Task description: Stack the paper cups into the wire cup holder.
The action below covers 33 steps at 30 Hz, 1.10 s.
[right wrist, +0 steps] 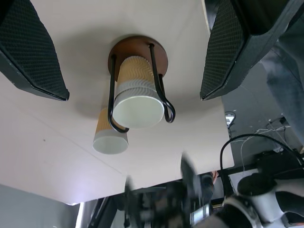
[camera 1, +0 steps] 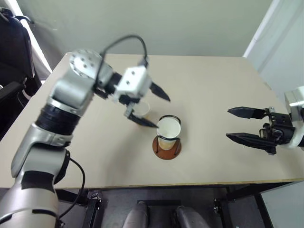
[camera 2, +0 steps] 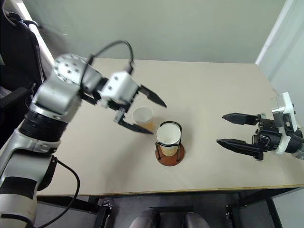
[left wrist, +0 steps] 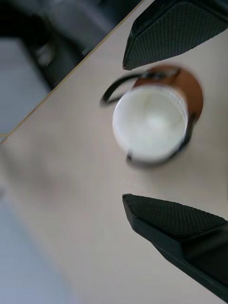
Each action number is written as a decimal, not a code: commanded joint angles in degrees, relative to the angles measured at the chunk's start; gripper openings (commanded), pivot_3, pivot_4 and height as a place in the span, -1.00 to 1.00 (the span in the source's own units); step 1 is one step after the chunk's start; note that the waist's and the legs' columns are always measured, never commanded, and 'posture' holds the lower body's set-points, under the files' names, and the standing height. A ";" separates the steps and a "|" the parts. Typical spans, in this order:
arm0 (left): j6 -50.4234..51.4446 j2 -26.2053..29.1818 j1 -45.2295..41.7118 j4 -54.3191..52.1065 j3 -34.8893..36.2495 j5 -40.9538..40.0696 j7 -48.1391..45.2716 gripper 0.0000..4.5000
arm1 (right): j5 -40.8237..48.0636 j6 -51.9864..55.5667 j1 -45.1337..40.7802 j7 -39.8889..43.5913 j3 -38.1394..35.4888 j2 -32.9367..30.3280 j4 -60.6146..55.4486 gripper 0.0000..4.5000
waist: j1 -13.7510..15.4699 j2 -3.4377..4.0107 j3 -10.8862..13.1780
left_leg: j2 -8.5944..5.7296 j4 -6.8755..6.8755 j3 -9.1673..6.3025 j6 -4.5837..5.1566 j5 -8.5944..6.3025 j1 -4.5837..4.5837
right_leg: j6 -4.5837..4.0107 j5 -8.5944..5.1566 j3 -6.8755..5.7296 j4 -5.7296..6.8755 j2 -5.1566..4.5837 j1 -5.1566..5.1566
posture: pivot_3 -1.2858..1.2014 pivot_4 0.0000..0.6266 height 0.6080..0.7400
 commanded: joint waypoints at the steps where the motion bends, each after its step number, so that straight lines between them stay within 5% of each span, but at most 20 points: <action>1: 4.01 5.65 2.46 -0.04 6.17 -1.08 -1.75 0.99 | 2.04 0.06 0.96 -0.48 -3.47 -1.12 -2.21 1.00 | -0.23 0.04 -0.02 | 0.01 -0.03 0.00 -0.01 -0.01 0.01 | 0.00 0.00 0.00 0.00 0.01 -0.01 | 0.03 -0.52 1.00; 6: -3.85 8.44 7.92 7.48 5.41 8.58 0.83 0.99 | 2.40 0.33 3.64 -1.46 -4.87 -1.25 -3.70 1.00 | 0.04 0.27 -0.07 | 0.01 -0.10 -0.02 -0.02 -0.01 0.07 | -0.04 -0.06 0.00 0.02 0.01 -0.03 | 0.03 -0.52 1.00; 14: -16.96 -3.33 5.34 26.09 3.02 16.85 2.90 0.99 | 1.69 -0.15 2.47 -3.57 -3.09 -1.09 -3.20 1.00 | 0.99 0.15 0.02 | -0.24 0.18 -0.04 0.10 0.03 -0.13 | 0.15 0.20 0.00 -0.01 -0.30 -0.07 | 0.03 -0.52 1.00; 22: -23.98 -6.97 4.20 32.80 0.74 24.28 4.67 0.99 | 2.14 0.12 2.82 -4.23 -3.88 -1.33 -3.74 1.00 | 0.88 0.16 0.01 | -0.26 0.09 0.01 0.26 -0.07 -0.15 | 0.30 0.16 0.00 -0.14 -0.31 -0.07 | 0.03 -0.52 1.00; 26: -24.10 -7.70 4.25 33.27 0.62 25.50 4.20 0.57 | 2.39 0.25 3.56 -4.39 -4.66 -1.40 -4.30 1.00 | 0.87 0.16 0.01 | -0.26 0.10 0.01 0.32 -0.11 -0.26 | 0.33 0.16 0.00 -0.30 -0.31 -0.08 | 0.03 -0.52 1.00; 33: -25.43 -8.18 2.54 36.07 1.28 26.92 4.69 -0.57 | 2.00 0.00 3.74 -4.88 -4.15 -1.54 -4.19 1.00 | 0.88 0.16 0.01 | -0.26 0.10 0.02 0.39 -0.15 -0.30 | 0.39 0.19 0.00 -0.53 -0.33 -0.03 | 0.03 -0.52 1.00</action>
